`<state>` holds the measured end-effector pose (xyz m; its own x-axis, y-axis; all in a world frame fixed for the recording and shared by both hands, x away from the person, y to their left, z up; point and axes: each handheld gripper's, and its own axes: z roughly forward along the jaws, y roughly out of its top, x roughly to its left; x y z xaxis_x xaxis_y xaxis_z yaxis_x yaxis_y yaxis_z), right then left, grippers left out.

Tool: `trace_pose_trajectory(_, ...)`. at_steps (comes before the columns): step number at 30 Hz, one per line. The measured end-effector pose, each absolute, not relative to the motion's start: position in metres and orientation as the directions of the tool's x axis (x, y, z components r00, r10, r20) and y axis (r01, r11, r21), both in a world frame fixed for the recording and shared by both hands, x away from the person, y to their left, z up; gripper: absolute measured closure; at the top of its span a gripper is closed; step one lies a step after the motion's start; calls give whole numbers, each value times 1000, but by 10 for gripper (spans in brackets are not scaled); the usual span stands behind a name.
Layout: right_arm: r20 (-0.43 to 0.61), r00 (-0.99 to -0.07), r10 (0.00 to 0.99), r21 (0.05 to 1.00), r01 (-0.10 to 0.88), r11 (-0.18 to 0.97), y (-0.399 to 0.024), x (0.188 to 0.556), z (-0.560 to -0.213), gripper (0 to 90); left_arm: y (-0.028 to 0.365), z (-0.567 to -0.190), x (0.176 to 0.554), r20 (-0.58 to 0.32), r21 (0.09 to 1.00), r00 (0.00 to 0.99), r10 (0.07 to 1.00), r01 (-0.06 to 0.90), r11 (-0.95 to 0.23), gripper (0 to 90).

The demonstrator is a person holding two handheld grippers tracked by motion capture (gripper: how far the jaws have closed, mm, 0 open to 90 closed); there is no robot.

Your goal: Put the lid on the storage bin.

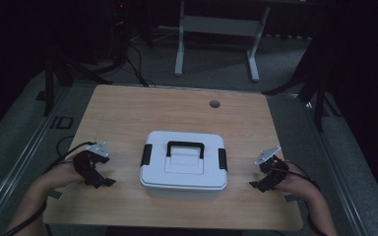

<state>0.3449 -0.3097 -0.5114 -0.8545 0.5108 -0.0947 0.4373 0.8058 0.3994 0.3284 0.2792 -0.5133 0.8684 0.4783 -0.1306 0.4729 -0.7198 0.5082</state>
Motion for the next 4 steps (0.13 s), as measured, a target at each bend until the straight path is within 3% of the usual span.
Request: trace_pose_trajectory(4, -112, -851, 513, 397, 435, 808, -310, 346, -514, 131, 282, -513, 328, -129, 515, 865, 485, 477, -713, 18)
